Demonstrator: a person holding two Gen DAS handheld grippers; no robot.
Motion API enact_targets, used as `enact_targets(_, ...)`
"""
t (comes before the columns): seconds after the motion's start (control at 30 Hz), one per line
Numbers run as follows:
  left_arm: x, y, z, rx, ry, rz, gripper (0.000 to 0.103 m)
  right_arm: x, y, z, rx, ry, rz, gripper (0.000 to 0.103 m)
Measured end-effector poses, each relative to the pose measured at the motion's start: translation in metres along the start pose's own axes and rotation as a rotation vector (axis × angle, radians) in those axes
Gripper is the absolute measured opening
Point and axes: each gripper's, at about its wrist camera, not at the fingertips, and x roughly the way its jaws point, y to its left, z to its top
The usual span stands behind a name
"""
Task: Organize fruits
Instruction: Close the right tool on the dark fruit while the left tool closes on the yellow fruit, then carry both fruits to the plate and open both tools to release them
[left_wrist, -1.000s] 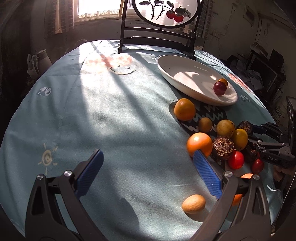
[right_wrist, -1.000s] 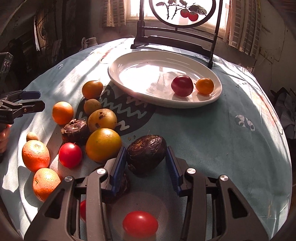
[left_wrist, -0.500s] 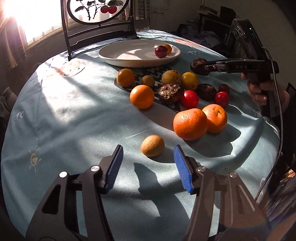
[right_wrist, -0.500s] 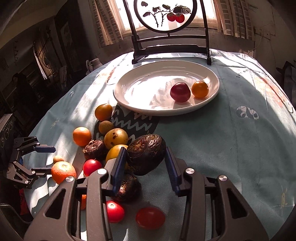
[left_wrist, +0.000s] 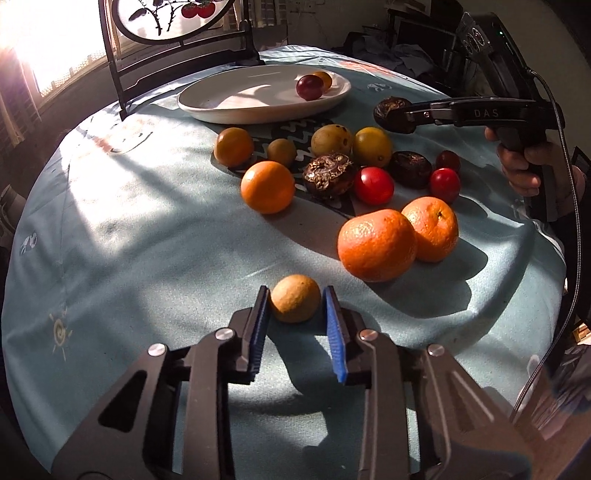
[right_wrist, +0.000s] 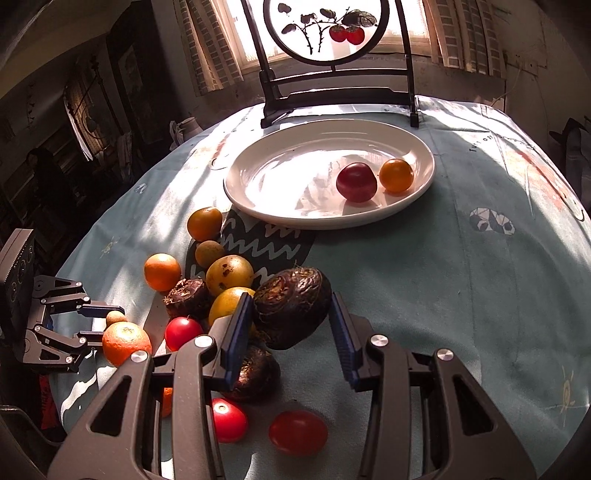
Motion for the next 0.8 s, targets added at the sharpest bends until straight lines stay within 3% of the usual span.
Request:
enact_targets(0.23, -0.013, 0.026, 0.018, -0.133, -0.074, -0.027, 0.027, -0.004, -0.004, 0.002, 0.032, -0.022, 0.046, 0.043)
enact_targets(0.4, -0.008, 0.037, 0.077, -0.216, -0.171, -0.060, 0.027, -0.003, -0.009, 0.018, 0.088, -0.076, 0.109, 0.043)
enact_targets(0.5, 0.004, 0.038, 0.121, -0.236, -0.213, -0.042, 0.027, -0.001, -0.013, 0.038, 0.116, -0.123, 0.084, 0.043)
enact_targets(0.67, 0.042, 0.049, 0.176, -0.278, -0.187, -0.003, 0.027, 0.023, -0.025, 0.071, 0.143, -0.127, 0.033, 0.043)
enact_targets(0.8, 0.072, 0.062, 0.193, -0.315, -0.144, 0.015, 0.027, 0.049, -0.033, 0.084, 0.146, -0.091, 0.009, 0.043)
